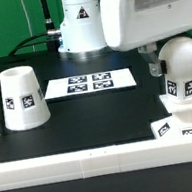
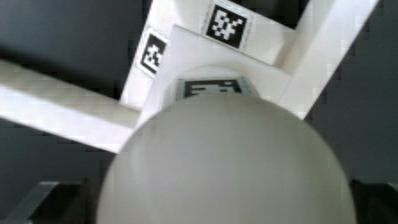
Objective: Assemble lamp
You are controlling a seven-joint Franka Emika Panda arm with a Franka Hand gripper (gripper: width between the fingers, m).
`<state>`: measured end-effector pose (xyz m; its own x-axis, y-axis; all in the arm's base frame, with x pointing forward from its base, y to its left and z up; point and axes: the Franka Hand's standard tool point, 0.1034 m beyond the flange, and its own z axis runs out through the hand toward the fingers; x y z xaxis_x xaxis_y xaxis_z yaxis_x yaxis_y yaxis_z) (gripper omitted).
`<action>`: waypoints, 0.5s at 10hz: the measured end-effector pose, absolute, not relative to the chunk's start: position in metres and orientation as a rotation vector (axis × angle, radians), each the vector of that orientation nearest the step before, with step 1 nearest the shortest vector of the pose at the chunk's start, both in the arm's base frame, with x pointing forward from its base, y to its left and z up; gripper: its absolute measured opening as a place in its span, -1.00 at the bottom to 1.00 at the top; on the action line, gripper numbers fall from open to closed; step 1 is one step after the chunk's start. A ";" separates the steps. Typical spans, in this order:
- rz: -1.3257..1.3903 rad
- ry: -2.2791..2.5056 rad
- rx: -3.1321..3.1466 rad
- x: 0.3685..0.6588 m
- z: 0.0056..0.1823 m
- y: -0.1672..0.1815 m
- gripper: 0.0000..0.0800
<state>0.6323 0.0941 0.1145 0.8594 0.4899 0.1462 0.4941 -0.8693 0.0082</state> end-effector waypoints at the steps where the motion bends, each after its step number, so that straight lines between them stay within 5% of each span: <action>1: -0.228 -0.976 -2.964 0.632 0.115 0.098 0.75; 5: -0.225 -1.411 -2.829 0.632 0.115 0.097 0.75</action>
Offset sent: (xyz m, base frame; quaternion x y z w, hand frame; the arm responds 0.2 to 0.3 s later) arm -0.0094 0.0039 0.0072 -0.0095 0.0133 -0.2044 0.9787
